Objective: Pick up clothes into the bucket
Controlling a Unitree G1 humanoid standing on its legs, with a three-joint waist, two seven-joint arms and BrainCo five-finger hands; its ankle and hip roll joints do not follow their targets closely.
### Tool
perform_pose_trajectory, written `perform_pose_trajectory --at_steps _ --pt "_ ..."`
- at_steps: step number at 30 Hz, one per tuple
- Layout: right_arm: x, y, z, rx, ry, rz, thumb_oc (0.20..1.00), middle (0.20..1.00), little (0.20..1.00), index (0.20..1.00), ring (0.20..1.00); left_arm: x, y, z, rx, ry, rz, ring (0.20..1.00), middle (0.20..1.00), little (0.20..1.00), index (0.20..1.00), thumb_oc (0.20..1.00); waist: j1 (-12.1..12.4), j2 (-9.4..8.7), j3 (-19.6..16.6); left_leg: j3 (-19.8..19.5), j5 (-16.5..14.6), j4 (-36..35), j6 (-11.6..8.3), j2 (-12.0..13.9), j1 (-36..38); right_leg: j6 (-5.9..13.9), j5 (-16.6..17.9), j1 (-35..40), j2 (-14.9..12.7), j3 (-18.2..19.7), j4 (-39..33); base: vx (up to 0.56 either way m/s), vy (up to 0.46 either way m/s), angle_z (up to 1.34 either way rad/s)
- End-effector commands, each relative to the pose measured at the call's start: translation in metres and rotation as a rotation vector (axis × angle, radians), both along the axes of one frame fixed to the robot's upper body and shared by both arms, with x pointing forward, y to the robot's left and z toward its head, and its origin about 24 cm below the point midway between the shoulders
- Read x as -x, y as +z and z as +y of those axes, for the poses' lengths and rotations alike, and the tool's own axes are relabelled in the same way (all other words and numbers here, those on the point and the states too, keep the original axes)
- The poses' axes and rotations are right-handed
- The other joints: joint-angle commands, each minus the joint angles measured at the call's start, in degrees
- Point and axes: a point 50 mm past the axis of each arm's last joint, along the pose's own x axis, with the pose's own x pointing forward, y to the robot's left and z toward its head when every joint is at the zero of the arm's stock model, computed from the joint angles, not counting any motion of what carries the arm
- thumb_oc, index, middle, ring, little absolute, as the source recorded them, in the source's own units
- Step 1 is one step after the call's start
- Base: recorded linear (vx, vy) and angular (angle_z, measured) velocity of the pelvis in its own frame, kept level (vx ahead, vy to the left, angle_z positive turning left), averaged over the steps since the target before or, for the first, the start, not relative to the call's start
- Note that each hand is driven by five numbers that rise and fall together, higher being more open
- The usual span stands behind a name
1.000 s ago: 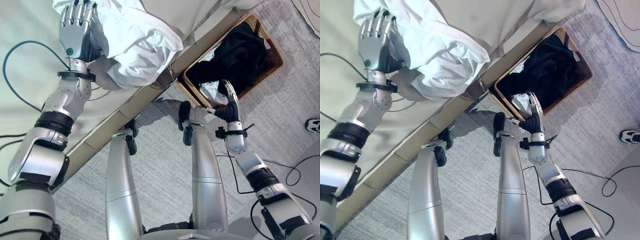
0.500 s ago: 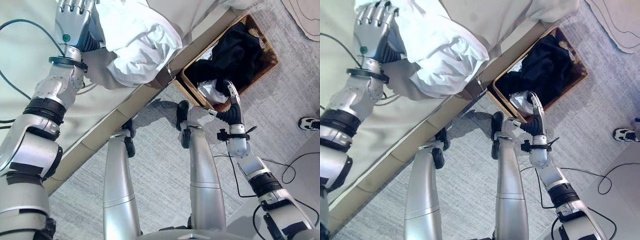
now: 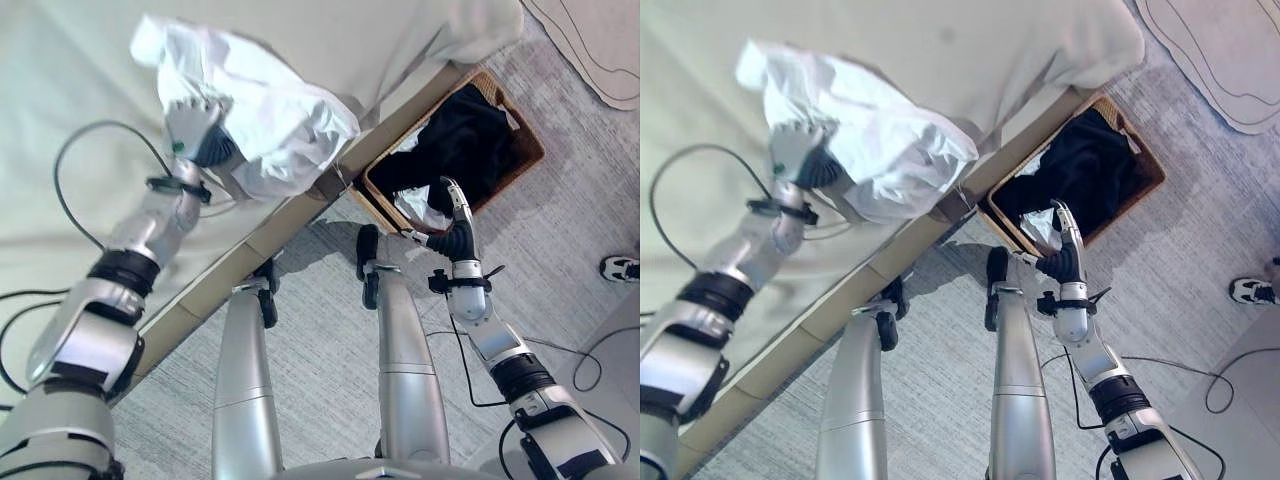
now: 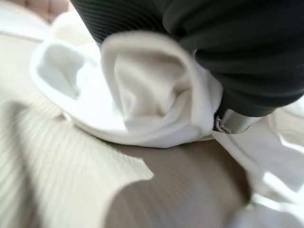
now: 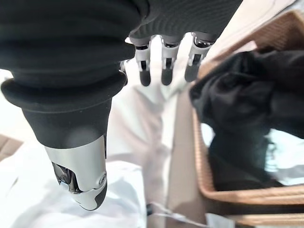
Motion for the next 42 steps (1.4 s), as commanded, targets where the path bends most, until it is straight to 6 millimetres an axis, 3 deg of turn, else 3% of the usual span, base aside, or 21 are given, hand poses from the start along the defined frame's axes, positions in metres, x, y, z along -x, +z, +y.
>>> perform_pose_trajectory --at_steps 1,4,9,16,19,20,24,26,35,42 --pt "0.000 0.018 -0.003 0.021 0.013 -0.097 1.000 1.000 1.000 1.000 1.000 0.006 -0.006 -0.007 0.076 -0.055 -0.022 0.200 0.200 0.200 0.200 0.200 -0.44 3.21 0.56 -2.32 6.18 -8.08 -0.80 0.40 2.53 2.86 5.92 6.02 -1.40 -1.23 -7.92 0.00 -0.006 0.12" --pt "-0.001 0.011 -0.004 0.032 -0.001 -0.060 1.000 1.000 1.000 1.000 1.000 0.017 -0.029 -0.016 0.162 -0.100 0.032 0.200 0.200 0.200 0.200 0.200 0.76 3.31 0.18 -2.38 7.44 -14.10 -0.94 0.07 10.73 3.30 7.01 14.13 -2.12 -2.42 -13.06 0.02 -0.010 0.12" --pt "-0.005 0.005 -0.008 0.112 -0.003 -0.004 1.000 1.000 1.000 1.000 1.000 0.033 -0.041 -0.028 0.212 -0.197 0.071 0.200 0.200 0.200 0.200 0.200 2.37 3.59 -0.49 -3.29 8.87 -21.60 -1.34 -0.59 21.79 3.78 8.17 25.62 -2.81 -4.71 -20.37 0.06 -0.015 0.13" --pt "-0.014 0.018 0.002 0.148 0.105 0.003 1.000 1.000 1.000 1.000 1.000 0.059 -0.027 -0.040 0.360 -0.409 0.092 0.200 0.200 0.200 0.200 0.200 4.13 3.71 -1.72 -3.63 10.77 -29.96 -1.50 -0.25 34.10 4.27 10.61 38.67 -3.20 -7.28 -29.21 0.09 -0.013 0.09" --pt "-0.012 0.035 0.024 0.204 0.308 -0.022 1.000 1.000 1.000 1.000 1.000 0.076 -0.018 -0.041 0.436 -0.535 0.114 0.200 0.200 0.200 0.200 0.200 5.29 3.49 -3.41 -3.26 11.15 -33.64 -2.30 0.35 40.47 4.53 11.10 45.59 -2.76 -8.76 -33.73 0.11 -0.022 0.01" --pt "-0.012 0.035 0.024 0.204 0.310 -0.022 1.000 1.000 1.000 1.000 1.000 0.076 -0.017 -0.040 0.436 -0.535 0.115 0.200 0.200 0.200 0.200 0.200 5.20 3.49 -3.38 -3.28 11.53 -33.87 -2.27 0.31 40.47 4.52 11.48 45.65 -2.78 -8.81 -34.05 0.12 -0.020 0.01" --pt "0.000 0.045 0.058 0.343 0.655 0.031 1.000 1.000 1.000 1.000 1.000 0.094 -0.009 -0.037 0.499 -0.669 0.190 0.200 0.200 0.200 0.200 0.200 6.74 2.57 -6.22 -3.16 11.41 -36.42 -2.71 1.00 46.61 4.85 11.83 52.69 -2.11 -10.35 -38.09 0.12 -0.042 0.01" --pt "0.002 0.044 0.062 0.351 0.702 0.056 1.000 1.000 1.000 1.000 1.000 0.098 -0.009 -0.034 0.498 -0.675 0.207 0.200 0.200 0.200 0.200 0.200 6.87 2.55 -6.66 -3.27 11.39 -37.01 -2.80 1.23 48.15 4.91 11.91 54.45 -2.04 -10.77 -39.00 0.10 -0.025 0.01" --pt "0.026 0.019 0.083 0.152 0.877 0.187 1.000 1.000 1.000 1.000 1.000 0.120 0.001 -0.028 0.513 -0.757 0.241 0.200 0.200 0.200 0.200 0.200 8.06 2.85 -10.64 -3.17 9.93 -39.24 -2.81 1.44 56.43 4.82 10.55 62.57 -0.91 -12.01 -41.34 0.12 -0.025 0.01" --pt "0.045 0.027 0.091 0.019 0.934 0.128 1.000 1.000 1.000 1.000 1.000 0.129 -0.006 -0.021 0.644 -0.759 0.251 0.200 0.200 0.200 0.200 0.200 7.94 2.98 -12.38 -2.75 9.38 -40.22 -2.71 2.04 59.44 4.69 10.03 65.34 -0.46 -12.22 -42.49 0.07 -0.014 0.00"
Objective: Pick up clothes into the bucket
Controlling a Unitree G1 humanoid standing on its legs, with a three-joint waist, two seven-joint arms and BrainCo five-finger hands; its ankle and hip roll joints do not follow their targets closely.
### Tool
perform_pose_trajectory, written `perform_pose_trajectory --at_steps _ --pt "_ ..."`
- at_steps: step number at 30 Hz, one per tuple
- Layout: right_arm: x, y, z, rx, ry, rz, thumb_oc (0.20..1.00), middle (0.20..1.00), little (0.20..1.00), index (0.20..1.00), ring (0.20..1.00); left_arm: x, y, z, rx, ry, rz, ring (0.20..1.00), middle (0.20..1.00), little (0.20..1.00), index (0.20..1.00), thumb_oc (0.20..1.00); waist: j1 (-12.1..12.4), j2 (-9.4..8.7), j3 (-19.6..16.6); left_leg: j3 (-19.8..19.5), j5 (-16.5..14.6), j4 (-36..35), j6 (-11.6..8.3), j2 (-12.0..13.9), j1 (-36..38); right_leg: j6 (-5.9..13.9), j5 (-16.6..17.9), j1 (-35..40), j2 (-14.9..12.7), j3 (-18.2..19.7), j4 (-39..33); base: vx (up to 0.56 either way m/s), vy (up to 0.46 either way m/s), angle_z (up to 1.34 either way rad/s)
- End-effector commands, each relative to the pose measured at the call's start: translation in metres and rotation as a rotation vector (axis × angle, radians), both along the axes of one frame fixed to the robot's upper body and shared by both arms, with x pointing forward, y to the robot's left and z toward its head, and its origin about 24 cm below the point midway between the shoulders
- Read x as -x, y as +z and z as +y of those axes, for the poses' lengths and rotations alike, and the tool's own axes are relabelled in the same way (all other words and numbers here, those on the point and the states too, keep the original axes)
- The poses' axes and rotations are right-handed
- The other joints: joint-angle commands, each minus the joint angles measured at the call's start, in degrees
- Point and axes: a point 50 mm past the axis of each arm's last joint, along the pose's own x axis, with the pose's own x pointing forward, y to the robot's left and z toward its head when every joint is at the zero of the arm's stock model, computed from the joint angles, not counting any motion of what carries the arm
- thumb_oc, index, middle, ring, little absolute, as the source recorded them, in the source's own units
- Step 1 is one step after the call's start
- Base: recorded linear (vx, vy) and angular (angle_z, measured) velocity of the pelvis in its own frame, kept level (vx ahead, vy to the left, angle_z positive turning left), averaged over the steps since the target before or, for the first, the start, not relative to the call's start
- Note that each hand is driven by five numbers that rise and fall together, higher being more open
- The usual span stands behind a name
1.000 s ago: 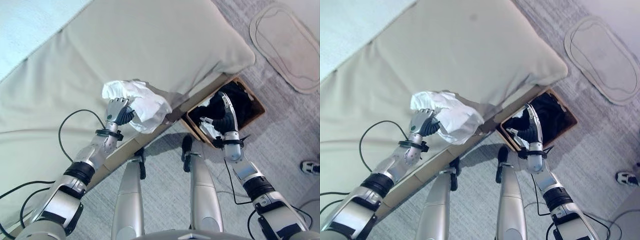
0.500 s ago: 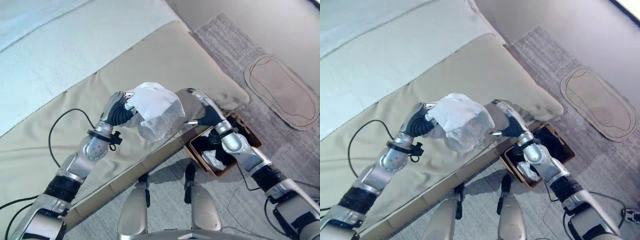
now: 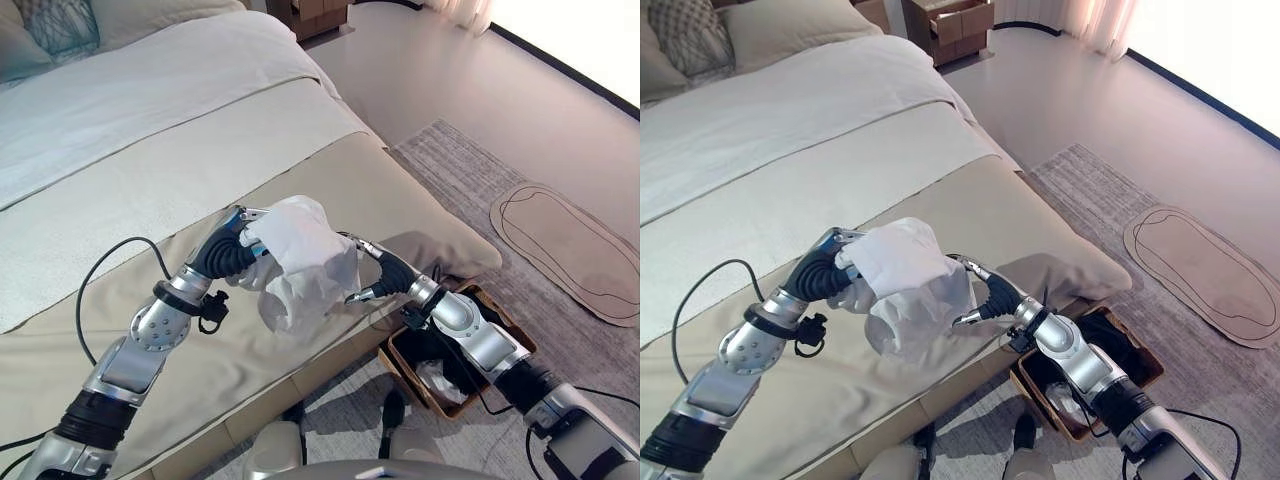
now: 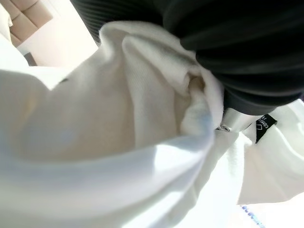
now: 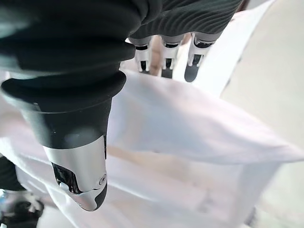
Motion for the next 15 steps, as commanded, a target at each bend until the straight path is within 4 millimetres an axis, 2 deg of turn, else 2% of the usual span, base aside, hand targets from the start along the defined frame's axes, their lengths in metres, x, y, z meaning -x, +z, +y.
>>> perform_pose_trajectory --at_steps 1,6,9,11,15 --pt "0.011 0.023 0.015 -0.167 0.070 -0.058 1.000 1.000 1.000 1.000 1.000 0.011 0.018 0.003 0.162 -0.038 -0.079 0.200 0.200 0.200 0.200 0.200 -0.46 -1.97 -4.57 0.46 -0.30 1.63 -0.82 1.20 -2.01 3.20 1.56 -1.24 -3.21 0.08 1.60 0.08 -0.020 -0.02" --pt "0.012 0.013 0.021 -0.135 0.043 -0.057 1.000 1.000 1.000 1.000 1.000 0.019 0.018 0.004 0.227 -0.052 -0.069 0.200 0.200 0.200 0.200 0.200 -0.16 -1.97 -5.56 0.37 -0.61 1.21 -0.76 1.32 -0.91 3.14 1.39 0.11 -2.92 -0.02 0.63 0.04 -0.013 -0.01" --pt "0.012 0.003 0.026 -0.170 0.013 -0.008 1.000 1.000 1.000 1.000 1.000 0.023 0.022 0.000 0.261 -0.085 -0.078 0.200 0.200 0.200 0.200 0.200 -0.04 -1.93 -5.91 0.16 -0.73 1.24 -0.75 1.33 -0.78 3.07 1.25 0.60 -2.95 -0.23 0.46 0.00 0.000 0.00" --pt "0.012 -0.008 0.034 -0.256 -0.017 0.075 1.000 1.000 1.000 1.000 1.000 0.025 0.025 -0.006 0.302 -0.135 -0.070 0.200 0.200 0.200 0.200 0.200 -0.03 -1.69 -6.14 0.08 -0.76 1.13 -0.65 1.21 -0.58 3.07 1.20 0.67 -2.91 -0.37 0.56 0.01 0.004 0.02" --pt "0.012 -0.009 0.046 -0.297 0.022 0.116 1.000 1.000 1.000 1.000 1.000 0.027 0.030 -0.014 0.308 -0.202 -0.068 0.200 0.200 0.200 0.200 0.200 0.08 -1.64 -6.32 0.21 -0.74 1.00 -0.63 1.16 -0.51 3.09 1.23 0.58 -2.91 -0.31 0.58 0.00 0.000 0.00"
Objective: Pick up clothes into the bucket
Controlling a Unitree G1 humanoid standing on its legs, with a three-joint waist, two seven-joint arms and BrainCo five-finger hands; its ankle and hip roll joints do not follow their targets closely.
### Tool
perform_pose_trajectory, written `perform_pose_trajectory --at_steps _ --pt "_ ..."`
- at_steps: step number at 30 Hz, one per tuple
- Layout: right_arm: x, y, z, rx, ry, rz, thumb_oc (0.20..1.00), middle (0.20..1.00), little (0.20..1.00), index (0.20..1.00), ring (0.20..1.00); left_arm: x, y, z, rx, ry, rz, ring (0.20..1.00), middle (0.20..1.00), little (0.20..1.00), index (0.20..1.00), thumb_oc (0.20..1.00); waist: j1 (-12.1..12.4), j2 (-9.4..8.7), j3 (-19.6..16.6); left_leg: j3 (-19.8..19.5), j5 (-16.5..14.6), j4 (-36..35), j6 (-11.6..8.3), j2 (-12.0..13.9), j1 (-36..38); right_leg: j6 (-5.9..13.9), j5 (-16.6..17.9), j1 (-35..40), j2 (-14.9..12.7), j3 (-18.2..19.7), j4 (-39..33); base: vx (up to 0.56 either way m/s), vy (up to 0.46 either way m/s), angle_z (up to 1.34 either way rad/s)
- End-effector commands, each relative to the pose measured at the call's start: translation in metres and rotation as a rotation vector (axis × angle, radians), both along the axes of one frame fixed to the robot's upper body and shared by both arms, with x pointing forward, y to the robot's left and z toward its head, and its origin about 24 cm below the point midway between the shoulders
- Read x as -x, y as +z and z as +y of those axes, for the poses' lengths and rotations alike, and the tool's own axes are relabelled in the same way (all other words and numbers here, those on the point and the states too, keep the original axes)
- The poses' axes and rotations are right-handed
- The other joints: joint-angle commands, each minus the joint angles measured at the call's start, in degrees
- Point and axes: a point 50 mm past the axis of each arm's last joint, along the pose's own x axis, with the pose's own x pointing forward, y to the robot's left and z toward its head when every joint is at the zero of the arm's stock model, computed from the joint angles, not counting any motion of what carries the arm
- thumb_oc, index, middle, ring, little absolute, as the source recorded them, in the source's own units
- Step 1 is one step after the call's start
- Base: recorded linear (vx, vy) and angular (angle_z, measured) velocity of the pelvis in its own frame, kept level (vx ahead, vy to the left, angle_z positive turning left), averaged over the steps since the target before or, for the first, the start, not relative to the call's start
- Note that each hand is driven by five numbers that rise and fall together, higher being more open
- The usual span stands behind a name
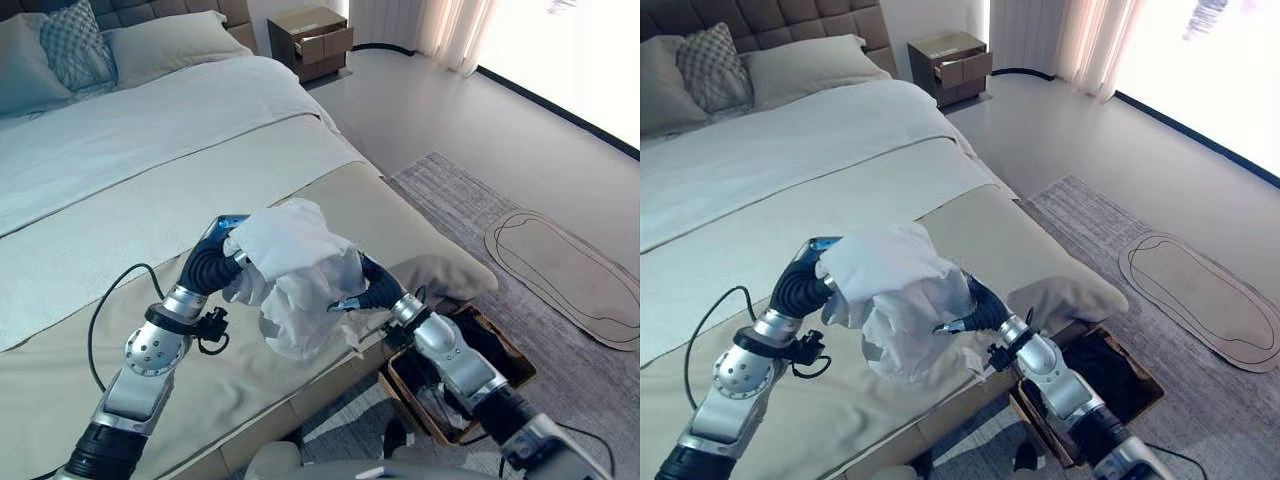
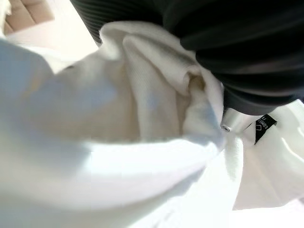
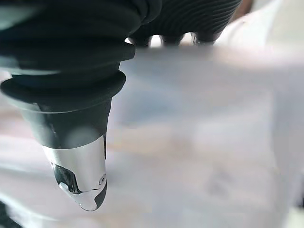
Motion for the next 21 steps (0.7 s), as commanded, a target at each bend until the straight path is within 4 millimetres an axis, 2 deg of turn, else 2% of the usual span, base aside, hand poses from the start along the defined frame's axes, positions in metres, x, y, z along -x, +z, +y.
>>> perform_pose_trajectory --at_steps 1,5,17,18,19,20,21 --pt "0.001 0.023 0.023 -0.136 0.084 -0.050 1.000 1.000 1.000 1.000 1.000 0.007 0.027 -0.010 0.087 -0.125 -0.107 0.200 0.200 0.200 0.200 0.200 0.08 -1.72 -2.23 0.30 -0.81 1.89 -0.52 0.86 -2.16 3.21 0.78 -1.68 -3.38 0.15 2.42 0.00 0.000 0.00" --pt "-0.001 0.029 0.033 -0.182 0.134 -0.031 1.000 1.000 1.000 1.000 1.000 0.007 0.027 -0.016 0.093 -0.185 -0.083 0.200 0.200 0.200 0.200 0.200 0.25 -1.92 -2.43 0.38 -0.75 1.63 -0.54 0.73 -2.08 3.26 0.84 -1.72 -3.48 0.15 2.43 0.00 0.000 0.00" --pt "-0.001 0.028 0.054 -0.260 0.163 0.028 1.000 1.000 1.000 1.000 1.000 0.011 0.033 -0.024 0.131 -0.265 -0.081 0.200 0.200 0.200 0.200 0.200 0.79 -1.99 -2.68 0.29 -0.83 1.77 -0.44 0.58 -2.13 3.26 0.90 -1.50 -3.59 -0.19 2.35 0.00 0.000 0.00" --pt "-0.001 0.028 0.055 -0.271 0.164 0.035 0.846 0.846 0.846 0.846 0.846 0.011 0.033 -0.024 0.139 -0.271 -0.078 0.200 0.200 0.200 0.200 0.200 0.82 -2.00 -2.68 0.25 -0.81 1.72 -0.43 0.56 -2.16 3.25 0.91 -1.55 -3.59 -0.17 2.33 0.00 0.000 0.00" --pt "-0.001 0.028 0.056 -0.279 0.165 0.038 0.555 0.555 0.555 0.555 0.555 0.011 0.033 -0.024 0.146 -0.273 -0.073 0.200 0.200 0.200 0.200 0.200 0.83 -2.01 -2.66 0.27 -0.83 1.71 -0.42 0.55 -2.13 3.24 0.94 -1.57 -3.60 -0.14 2.33 0.00 0.000 0.00" --pt "-0.001 0.028 0.056 -0.289 0.167 0.046 0.200 0.200 0.200 0.200 0.200 0.011 0.031 -0.025 0.153 -0.275 -0.066 0.200 0.200 0.200 0.200 0.200 0.83 -2.02 -2.64 0.30 -0.84 1.72 -0.40 0.51 -2.12 3.25 0.95 -1.60 -3.61 -0.12 2.35 0.00 0.000 0.00" --pt "-0.001 0.028 0.055 -0.301 0.166 0.051 0.200 0.200 0.200 0.200 0.200 0.010 0.030 -0.025 0.158 -0.276 -0.058 0.200 0.200 0.200 0.200 0.200 0.82 -2.01 -2.57 0.31 -0.82 1.70 -0.39 0.51 -2.16 3.26 0.98 -1.65 -3.64 -0.13 2.34 0.00 0.000 0.00"
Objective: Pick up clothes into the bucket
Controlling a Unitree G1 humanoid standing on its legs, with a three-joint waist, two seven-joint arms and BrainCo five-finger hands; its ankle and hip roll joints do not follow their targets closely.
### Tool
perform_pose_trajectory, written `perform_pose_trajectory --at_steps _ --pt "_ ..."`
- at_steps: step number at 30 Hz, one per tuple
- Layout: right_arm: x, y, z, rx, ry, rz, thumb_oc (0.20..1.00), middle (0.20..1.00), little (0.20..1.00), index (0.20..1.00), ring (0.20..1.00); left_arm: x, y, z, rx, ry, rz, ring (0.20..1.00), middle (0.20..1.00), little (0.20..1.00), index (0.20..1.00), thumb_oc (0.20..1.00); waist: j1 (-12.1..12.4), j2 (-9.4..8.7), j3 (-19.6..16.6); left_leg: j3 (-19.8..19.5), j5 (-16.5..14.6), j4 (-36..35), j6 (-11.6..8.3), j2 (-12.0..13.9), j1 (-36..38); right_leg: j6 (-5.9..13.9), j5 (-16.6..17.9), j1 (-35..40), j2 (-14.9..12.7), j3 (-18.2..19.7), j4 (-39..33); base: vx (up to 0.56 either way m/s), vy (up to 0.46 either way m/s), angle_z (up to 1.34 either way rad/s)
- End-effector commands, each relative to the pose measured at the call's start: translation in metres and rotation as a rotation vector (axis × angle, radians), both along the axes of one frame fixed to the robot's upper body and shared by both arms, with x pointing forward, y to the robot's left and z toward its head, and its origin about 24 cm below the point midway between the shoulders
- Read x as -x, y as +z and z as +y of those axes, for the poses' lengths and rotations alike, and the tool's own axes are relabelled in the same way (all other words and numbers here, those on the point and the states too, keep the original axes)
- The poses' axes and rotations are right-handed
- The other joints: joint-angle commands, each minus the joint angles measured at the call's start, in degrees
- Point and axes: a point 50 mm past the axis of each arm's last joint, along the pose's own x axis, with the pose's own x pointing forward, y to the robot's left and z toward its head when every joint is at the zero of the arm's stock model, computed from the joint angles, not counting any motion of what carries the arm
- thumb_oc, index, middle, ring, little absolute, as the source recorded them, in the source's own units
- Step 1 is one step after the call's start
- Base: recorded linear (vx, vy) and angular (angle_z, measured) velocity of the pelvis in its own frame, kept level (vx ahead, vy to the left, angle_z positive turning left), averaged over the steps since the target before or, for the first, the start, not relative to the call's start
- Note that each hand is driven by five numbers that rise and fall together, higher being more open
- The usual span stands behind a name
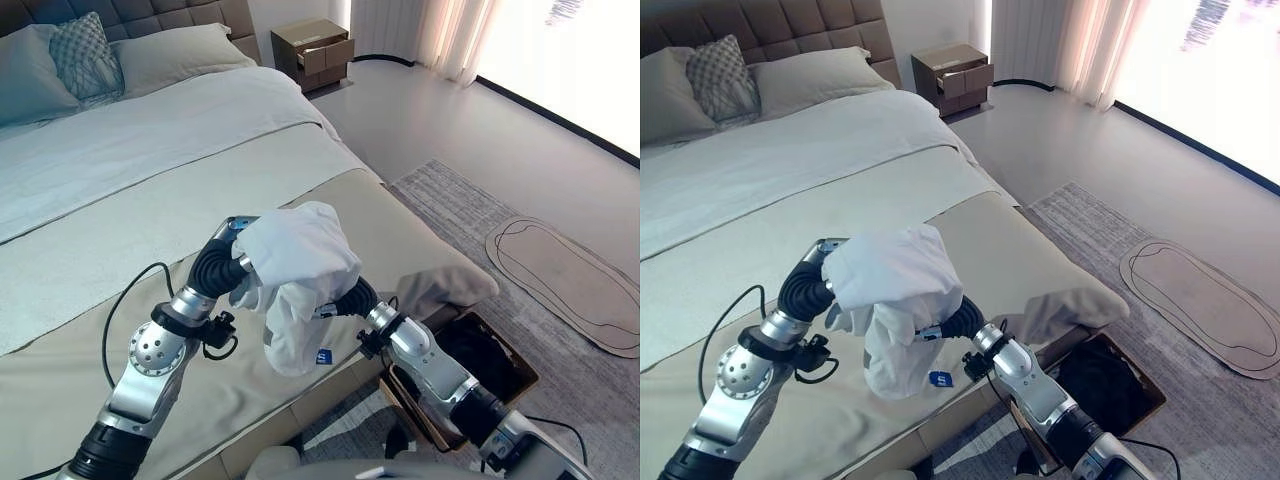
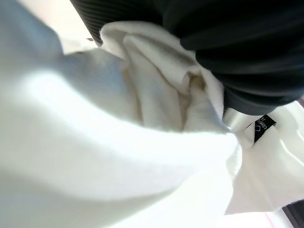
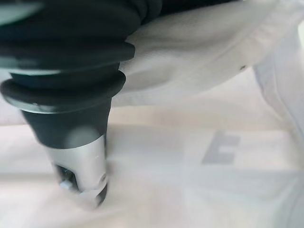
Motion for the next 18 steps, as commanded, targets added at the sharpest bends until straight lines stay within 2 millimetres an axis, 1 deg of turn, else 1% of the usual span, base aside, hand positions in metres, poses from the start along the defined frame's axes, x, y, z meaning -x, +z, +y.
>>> perform_pose_trajectory --at_steps 1,11,15,16,18 --pt "-0.005 0.030 0.022 -0.156 0.053 -0.066 0.200 0.200 0.200 0.200 0.200 0.006 0.031 -0.012 0.072 -0.108 -0.135 0.200 0.200 0.200 0.200 0.200 0.74 -2.22 -1.12 0.39 -0.88 1.71 -0.26 0.49 -2.13 3.27 1.04 -1.70 -3.67 0.03 2.33 0.00 0.000 0.00" --pt "-0.006 0.024 0.010 -0.168 0.027 -0.034 0.200 0.200 0.200 0.200 0.200 0.005 0.023 -0.010 0.082 -0.102 -0.099 0.200 0.200 0.200 0.200 0.200 0.52 -2.03 -1.23 0.49 -1.03 1.66 -0.11 0.42 -2.03 3.33 1.05 -1.78 -3.78 0.29 2.35 0.00 0.000 0.00" --pt "-0.005 0.019 0.002 -0.179 0.009 -0.004 0.200 0.200 0.200 0.200 0.200 0.005 0.020 -0.007 0.091 -0.077 -0.089 0.200 0.200 0.200 0.200 0.200 0.48 -2.11 -1.31 0.47 -1.09 1.82 -0.13 0.41 -1.94 3.26 0.92 -1.57 -3.77 0.22 2.42 0.00 0.000 0.00" --pt "-0.005 0.015 -0.005 -0.193 -0.022 0.015 0.200 0.200 0.200 0.200 0.200 0.004 0.016 -0.005 0.096 -0.056 -0.079 0.200 0.200 0.200 0.200 0.200 0.35 -2.16 -1.38 0.45 -1.16 1.84 -0.11 0.40 -1.80 3.21 0.82 -1.37 -3.77 0.19 2.46 0.00 0.000 0.00" --pt "-0.004 0.013 -0.009 -0.212 -0.042 0.034 0.200 0.200 0.200 0.200 0.200 0.004 0.014 -0.004 0.103 -0.037 -0.073 0.200 0.200 0.200 0.200 0.200 0.29 -2.19 -1.45 0.40 -1.21 1.87 -0.10 0.42 -1.70 3.19 0.75 -1.26 -3.76 0.15 2.51 0.00 0.000 0.00"
